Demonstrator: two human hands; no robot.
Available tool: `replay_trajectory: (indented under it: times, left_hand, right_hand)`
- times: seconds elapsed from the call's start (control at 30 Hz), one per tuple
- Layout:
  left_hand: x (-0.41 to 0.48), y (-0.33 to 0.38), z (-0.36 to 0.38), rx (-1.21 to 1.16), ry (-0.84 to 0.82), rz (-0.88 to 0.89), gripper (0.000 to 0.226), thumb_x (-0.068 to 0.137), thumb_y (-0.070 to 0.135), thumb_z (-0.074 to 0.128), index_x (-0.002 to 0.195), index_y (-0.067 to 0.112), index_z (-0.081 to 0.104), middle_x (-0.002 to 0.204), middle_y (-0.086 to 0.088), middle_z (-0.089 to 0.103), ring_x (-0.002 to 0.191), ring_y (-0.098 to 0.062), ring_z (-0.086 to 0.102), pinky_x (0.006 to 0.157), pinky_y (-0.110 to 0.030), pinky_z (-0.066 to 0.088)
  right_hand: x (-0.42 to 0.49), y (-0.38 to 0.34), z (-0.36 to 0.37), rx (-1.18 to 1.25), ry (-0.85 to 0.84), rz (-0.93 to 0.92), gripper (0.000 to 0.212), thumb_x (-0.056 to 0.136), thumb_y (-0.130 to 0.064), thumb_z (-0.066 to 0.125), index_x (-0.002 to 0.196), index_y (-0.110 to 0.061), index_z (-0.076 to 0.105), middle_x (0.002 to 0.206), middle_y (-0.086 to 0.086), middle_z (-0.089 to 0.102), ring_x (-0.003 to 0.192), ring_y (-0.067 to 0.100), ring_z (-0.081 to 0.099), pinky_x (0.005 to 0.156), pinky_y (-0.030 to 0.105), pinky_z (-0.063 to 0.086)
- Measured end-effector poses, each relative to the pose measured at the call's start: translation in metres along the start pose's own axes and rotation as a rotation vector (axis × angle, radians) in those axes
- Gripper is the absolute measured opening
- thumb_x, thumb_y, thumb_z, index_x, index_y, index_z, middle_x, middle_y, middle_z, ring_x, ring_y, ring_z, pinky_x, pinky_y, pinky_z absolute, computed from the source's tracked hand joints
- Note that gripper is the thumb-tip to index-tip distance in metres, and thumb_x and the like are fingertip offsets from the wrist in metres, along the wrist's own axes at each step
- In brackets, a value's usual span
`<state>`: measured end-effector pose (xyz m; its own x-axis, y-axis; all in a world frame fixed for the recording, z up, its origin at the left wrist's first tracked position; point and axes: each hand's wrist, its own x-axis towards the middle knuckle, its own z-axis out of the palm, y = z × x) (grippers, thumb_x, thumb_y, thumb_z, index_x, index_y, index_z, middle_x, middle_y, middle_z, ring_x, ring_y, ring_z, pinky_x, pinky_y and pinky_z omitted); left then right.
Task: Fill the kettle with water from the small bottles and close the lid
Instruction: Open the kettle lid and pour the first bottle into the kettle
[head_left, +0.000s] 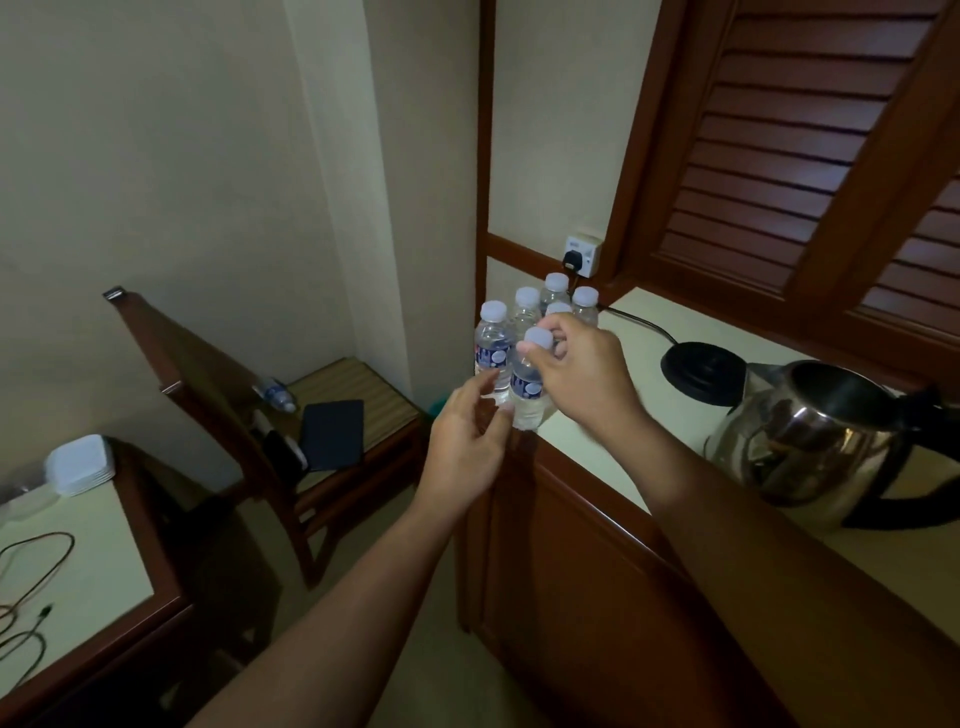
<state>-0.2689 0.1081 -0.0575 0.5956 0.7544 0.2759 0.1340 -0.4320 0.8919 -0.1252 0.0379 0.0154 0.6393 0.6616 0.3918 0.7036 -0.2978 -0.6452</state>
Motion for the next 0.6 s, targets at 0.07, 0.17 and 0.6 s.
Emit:
replay_trajectory:
  times: [0.07, 0.17, 0.6]
  left_hand:
    - [-0.003, 0.004, 0.005, -0.004, -0.022, 0.016, 0.056, 0.096, 0.040, 0.069, 0.149, 0.031, 0.052, 0.137, 0.008, 0.062, 0.119, -0.010, 0.064, 0.104, -0.044, 0.056]
    - [-0.008, 0.015, 0.016, -0.046, -0.091, 0.059, 0.074, 0.089, 0.043, 0.080, 0.153, 0.033, 0.044, 0.145, 0.009, 0.059, 0.128, -0.011, 0.061, 0.106, -0.044, 0.055]
    - [-0.062, 0.075, 0.099, -0.198, -0.430, 0.179, 0.065, 0.082, 0.053, 0.083, 0.141, 0.042, 0.058, 0.126, 0.022, 0.059, 0.122, -0.002, 0.059, 0.100, -0.037, 0.057]
  right_hand:
    - [-0.013, 0.000, -0.007, 0.038, 0.011, -0.005, 0.027, 0.088, -0.035, 0.076, 0.108, -0.018, 0.068, 0.093, 0.000, 0.068, 0.084, 0.017, 0.065, 0.078, 0.043, 0.058]
    - [-0.035, -0.003, -0.027, 0.144, 0.049, -0.013, 0.026, 0.088, -0.031, 0.078, 0.108, -0.019, 0.067, 0.094, -0.002, 0.069, 0.083, 0.007, 0.066, 0.069, 0.029, 0.060]
    - [-0.110, 0.025, -0.168, 0.036, 0.066, 0.169, 0.034, 0.074, -0.053, 0.083, 0.091, -0.027, 0.069, 0.078, -0.014, 0.069, 0.069, 0.001, 0.065, 0.065, 0.017, 0.055]
